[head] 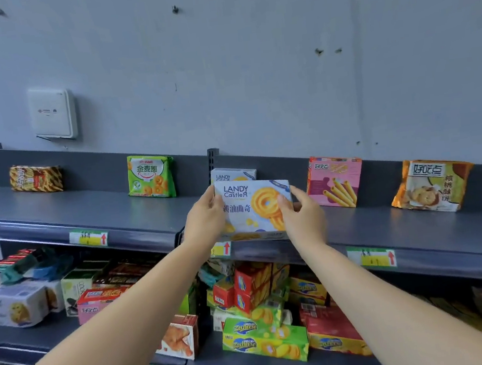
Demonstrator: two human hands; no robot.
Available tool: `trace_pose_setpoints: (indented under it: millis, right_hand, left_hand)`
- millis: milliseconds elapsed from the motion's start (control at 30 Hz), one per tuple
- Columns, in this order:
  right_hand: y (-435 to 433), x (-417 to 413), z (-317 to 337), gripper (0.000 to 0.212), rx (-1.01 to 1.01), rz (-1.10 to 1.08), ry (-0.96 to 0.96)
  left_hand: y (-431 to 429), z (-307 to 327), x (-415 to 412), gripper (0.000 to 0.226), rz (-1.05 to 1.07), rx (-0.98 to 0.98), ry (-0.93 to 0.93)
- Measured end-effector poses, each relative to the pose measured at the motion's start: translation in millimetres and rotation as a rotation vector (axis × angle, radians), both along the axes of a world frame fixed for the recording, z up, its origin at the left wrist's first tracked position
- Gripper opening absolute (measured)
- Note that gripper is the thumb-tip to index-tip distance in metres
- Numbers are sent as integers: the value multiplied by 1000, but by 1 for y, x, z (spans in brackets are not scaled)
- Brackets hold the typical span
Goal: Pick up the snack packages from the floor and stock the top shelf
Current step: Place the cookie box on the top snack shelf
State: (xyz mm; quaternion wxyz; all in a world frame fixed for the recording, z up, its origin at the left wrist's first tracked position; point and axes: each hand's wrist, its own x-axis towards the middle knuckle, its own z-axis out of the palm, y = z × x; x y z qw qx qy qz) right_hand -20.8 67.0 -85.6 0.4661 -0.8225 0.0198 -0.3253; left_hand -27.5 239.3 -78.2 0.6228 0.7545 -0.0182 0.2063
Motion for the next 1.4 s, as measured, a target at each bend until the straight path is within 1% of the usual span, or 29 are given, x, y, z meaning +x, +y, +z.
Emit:
trace_pose_setpoints:
  millis: [200,300,433,533,633,733,867,1000,1133,1267,1400]
  right_hand:
    - [6,70,9,37,-1,22,44]
    - [14,105,11,36,9,16,54]
    - [24,144,12,36,15,9,76]
    - [29,170,11,38,31,-6,99]
    - [33,190,11,49,26,-18,124]
    - [35,203,12,61,23,-23,138]
    - [37,212,10,61,-1,-6,163]
    - [38,219,9,55,-66,-1,176]
    - [34,223,11,53,-119,-15,180]
    - [32,226,13,55,-138,-20,190]
    - [30,225,12,51,-151,-11,194]
  left_hand:
    - [11,1,73,43,-53,29,75]
    - [18,3,107,31,-63,23,105]
    - [30,5,156,29,-83,41,141]
    - [38,3,197,34,-118,62,158]
    - [45,3,228,42,-156,71,162]
    - [48,6,242,47,-189,37,160]
    - [51,11,248,44,-180,-60,188]
    - [52,14,249,43,-146,-130,217]
    - [46,15,253,39,-181,-164,244]
    - [44,13,256,39,-208,-184,231]
    - [43,9,260,39,-194,-175,212]
